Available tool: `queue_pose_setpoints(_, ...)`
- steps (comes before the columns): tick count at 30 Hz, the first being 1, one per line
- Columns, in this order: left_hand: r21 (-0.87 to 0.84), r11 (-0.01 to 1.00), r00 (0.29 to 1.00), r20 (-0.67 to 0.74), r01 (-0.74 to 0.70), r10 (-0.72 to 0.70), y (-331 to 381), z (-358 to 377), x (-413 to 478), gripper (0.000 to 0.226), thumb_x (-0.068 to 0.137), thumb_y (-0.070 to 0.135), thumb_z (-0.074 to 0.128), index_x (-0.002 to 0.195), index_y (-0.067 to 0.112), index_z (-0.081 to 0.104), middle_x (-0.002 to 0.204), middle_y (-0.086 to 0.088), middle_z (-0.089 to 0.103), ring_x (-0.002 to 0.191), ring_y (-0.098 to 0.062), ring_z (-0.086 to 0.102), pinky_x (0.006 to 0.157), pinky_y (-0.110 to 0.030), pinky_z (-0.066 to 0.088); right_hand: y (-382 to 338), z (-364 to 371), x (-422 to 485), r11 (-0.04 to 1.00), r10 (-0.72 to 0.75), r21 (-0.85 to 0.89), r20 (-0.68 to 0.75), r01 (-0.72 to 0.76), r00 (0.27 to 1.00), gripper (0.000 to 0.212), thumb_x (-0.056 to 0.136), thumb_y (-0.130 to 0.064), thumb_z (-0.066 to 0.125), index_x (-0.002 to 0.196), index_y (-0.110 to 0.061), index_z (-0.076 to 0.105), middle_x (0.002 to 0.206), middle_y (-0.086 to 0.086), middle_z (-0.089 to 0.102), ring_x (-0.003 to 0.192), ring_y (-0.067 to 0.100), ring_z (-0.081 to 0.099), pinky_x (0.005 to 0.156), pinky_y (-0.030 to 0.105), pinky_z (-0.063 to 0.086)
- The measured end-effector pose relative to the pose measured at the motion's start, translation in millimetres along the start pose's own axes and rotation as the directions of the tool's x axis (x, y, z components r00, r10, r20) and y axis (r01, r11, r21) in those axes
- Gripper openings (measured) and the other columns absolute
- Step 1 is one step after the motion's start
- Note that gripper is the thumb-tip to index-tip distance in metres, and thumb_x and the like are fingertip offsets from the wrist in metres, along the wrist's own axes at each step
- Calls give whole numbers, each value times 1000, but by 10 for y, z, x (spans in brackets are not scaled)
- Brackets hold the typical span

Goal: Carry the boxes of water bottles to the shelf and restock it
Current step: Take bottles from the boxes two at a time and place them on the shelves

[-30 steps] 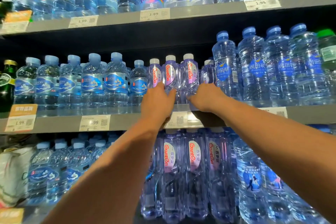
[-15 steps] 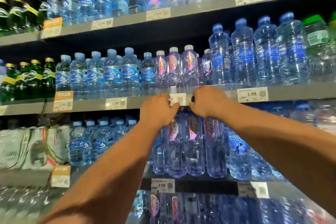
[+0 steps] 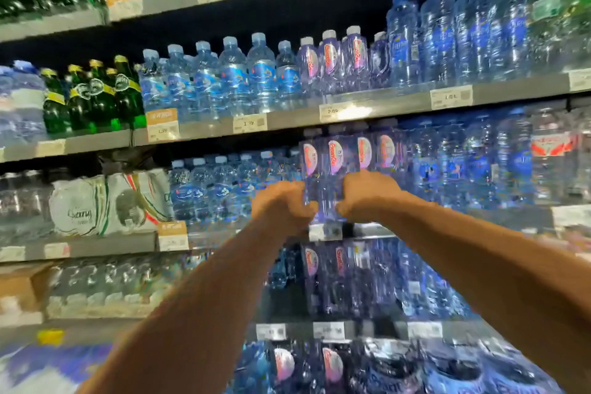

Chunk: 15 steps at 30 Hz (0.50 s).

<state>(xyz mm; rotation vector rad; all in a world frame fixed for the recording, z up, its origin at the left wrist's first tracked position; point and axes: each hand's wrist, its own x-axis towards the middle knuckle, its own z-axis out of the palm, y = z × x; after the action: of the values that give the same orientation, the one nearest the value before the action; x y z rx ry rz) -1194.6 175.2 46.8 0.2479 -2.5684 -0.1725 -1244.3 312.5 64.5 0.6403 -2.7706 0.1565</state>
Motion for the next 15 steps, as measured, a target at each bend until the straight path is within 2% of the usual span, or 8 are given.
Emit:
queue_pose_setpoints(2,-47,999,998,60,27,-24,-116,137,-238,31,85,40,58,108,20,63,109,-3,65,105,-25,60,74,-26,42,-112,233,-210,1000,23,-11,43,-23,999,24,86,-25,56,107,-14,61,110,9,62,98,29,62,75,31,47)
queue_pose_setpoints(5,85,996,989,146,-33,21,-226,410,-514,38,90,45,49,115,19,60,122,-9,60,114,-29,57,87,-35,46,-221,588,-512,998,3,65,45,-6,999,23,87,-24,56,105,-14,66,105,7,68,99,27,65,76,28,50)
queue_pose_setpoints(7,86,996,979,202,-36,18,-298,624,-719,40,90,47,49,117,20,60,126,-10,57,115,-30,56,90,-38,47,-242,860,-683,968,-104,244,178,58,979,15,83,-11,55,74,-8,67,75,6,66,72,25,66,62,23,48)
queue_pose_setpoints(8,81,996,971,237,-38,18,-338,752,-835,40,90,46,50,116,17,60,124,-11,58,114,-30,57,89,-38,47,-237,1019,-728,957,-156,271,182,102,971,22,79,-7,56,58,-11,58,60,6,55,57,22,57,52,19,42)
queue_pose_setpoints(9,81,996,962,272,-35,11,-361,885,-956,40,90,44,51,117,15,60,122,-12,59,112,-31,58,88,-38,48,-236,1187,-753,960,-141,267,180,90,973,30,80,-10,57,53,-16,47,56,3,45,53,20,48,51,18,34)
queue_pose_setpoints(12,99,994,920,392,-35,-7,-448,1334,-1302,38,89,40,52,118,17,59,119,-9,61,111,-31,58,88,-38,47,-228,1731,-874,977,-22,213,231,-29,973,34,86,-28,57,60,-22,37,63,-1,38,71,24,50,54,19,24)
queue_pose_setpoints(14,78,997,885,464,-17,-21,-515,1670,-1519,36,87,39,50,116,21,61,118,-8,63,111,-30,59,88,-38,48,-224,2071,-1021,982,-78,189,301,21,950,22,89,-28,55,71,-17,48,72,2,46,87,26,56,55,23,31)
queue_pose_setpoints(15,70,997,866,499,-11,-26,-547,1837,-1631,36,87,39,49,116,21,61,117,-8,64,110,-30,59,88,-39,49,-225,2222,-1094,983,-93,181,330,34,939,16,89,-27,54,80,-14,54,82,6,53,95,27,59,62,25,35)
